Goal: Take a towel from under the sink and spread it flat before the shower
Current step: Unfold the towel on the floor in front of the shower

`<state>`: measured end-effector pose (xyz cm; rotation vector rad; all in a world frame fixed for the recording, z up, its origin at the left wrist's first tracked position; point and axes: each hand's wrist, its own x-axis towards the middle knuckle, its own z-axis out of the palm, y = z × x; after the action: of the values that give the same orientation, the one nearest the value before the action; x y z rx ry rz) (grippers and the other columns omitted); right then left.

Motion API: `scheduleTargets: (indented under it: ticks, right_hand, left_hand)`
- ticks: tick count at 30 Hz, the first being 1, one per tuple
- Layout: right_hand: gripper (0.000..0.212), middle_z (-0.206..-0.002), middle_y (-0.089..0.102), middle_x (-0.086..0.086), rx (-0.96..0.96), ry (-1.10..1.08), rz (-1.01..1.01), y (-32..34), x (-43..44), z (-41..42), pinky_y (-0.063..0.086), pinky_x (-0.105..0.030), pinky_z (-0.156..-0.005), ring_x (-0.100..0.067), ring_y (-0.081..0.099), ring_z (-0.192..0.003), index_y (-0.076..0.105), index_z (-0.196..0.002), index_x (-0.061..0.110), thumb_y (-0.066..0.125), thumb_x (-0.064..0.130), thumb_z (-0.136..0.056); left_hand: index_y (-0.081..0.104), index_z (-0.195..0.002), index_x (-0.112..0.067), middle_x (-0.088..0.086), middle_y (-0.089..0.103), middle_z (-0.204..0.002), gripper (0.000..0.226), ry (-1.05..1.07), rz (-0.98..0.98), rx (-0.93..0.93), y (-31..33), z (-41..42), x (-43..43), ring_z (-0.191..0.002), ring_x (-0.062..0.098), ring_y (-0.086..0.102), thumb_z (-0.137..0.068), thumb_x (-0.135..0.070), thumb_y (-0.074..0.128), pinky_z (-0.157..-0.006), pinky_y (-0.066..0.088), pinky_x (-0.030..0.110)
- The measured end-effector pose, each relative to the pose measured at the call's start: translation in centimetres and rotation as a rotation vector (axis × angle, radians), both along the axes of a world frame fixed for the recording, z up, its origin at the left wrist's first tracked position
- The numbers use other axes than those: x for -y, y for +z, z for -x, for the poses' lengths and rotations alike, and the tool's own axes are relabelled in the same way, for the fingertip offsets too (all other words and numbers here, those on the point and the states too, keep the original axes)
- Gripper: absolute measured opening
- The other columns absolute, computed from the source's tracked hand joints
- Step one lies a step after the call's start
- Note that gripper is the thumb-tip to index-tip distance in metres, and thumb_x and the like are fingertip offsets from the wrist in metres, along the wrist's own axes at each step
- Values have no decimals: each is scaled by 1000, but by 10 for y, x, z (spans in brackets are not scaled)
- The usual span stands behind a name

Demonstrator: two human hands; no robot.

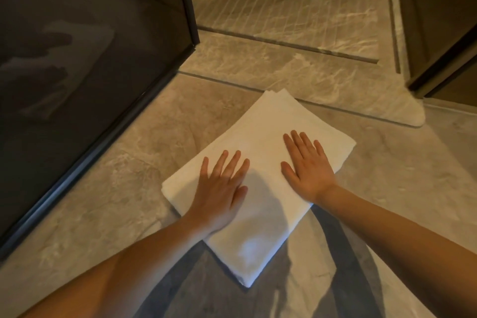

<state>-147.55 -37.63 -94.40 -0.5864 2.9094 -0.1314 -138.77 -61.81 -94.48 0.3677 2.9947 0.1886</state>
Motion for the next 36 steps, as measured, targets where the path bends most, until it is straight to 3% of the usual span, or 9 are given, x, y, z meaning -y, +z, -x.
scheduleTargets:
  ticks: [4,12,15,18,20,25,32,36]
  right_hand:
    - [67,-164,-5,-1,-1,114,-8,3,18,15,-6,-40,-121,-19,-7,-150,-5,-155,24,15,53,-99]
    - [68,-164,-5,-1,-26,285,-78,8,53,46,-1,-40,-122,-20,-6,-150,-9,-155,24,11,54,-97]
    - [65,-164,-3,-2,-43,228,-116,16,69,45,1,-43,-121,-21,-4,-150,-5,-155,23,16,48,-100]
    - [62,-163,8,-9,-8,18,101,16,93,12,1,-43,-121,-26,3,-150,11,-155,16,25,41,-101]
    - [61,-162,12,-9,-17,0,197,8,103,-18,-1,-40,-120,-26,5,-150,16,-154,14,27,41,-100]
    - [61,-164,8,1,-42,39,189,-9,102,-37,-13,-32,-116,-17,-2,-150,8,-155,24,22,47,-100]
    - [63,-163,9,1,-62,62,163,-8,100,-31,-6,-35,-120,-17,-1,-150,7,-155,23,17,50,-99]
    - [63,-164,8,2,-67,67,159,-5,98,-31,-7,-35,-120,-17,-2,-150,6,-156,24,17,50,-100]
  left_hand:
    - [3,-154,-29,0,6,-163,60,113,18,2,-1,-11,7,-149,26,1,-99,-52,6,-117,4,57]
    - [-6,-153,-26,3,-5,-163,63,295,28,15,-3,-16,11,-148,27,-10,-96,-51,2,-116,-7,57]
    - [-9,-153,-24,5,-8,-163,64,336,35,21,-2,-14,9,-148,28,-12,-95,-50,0,-116,-7,58]
    - [-10,-153,-23,6,-8,-163,65,360,25,13,-5,-13,10,-148,29,-12,-95,-50,-1,-116,-8,58]
    - [-9,-153,-23,7,-6,-163,65,364,32,8,-7,-11,10,-148,30,-10,-95,-51,-1,-116,-6,59]
    - [-4,-153,-23,9,0,-163,67,390,31,-3,-5,-3,10,-149,31,-5,-93,-53,-4,-116,1,61]
    - [-2,-153,-26,5,-1,-163,63,364,21,-6,-7,4,15,-149,27,-4,-97,-53,6,-116,-3,56]
    - [0,-153,-34,-3,-2,-162,60,114,-11,-37,-8,-1,53,-149,18,-6,-98,-58,9,-120,1,48]
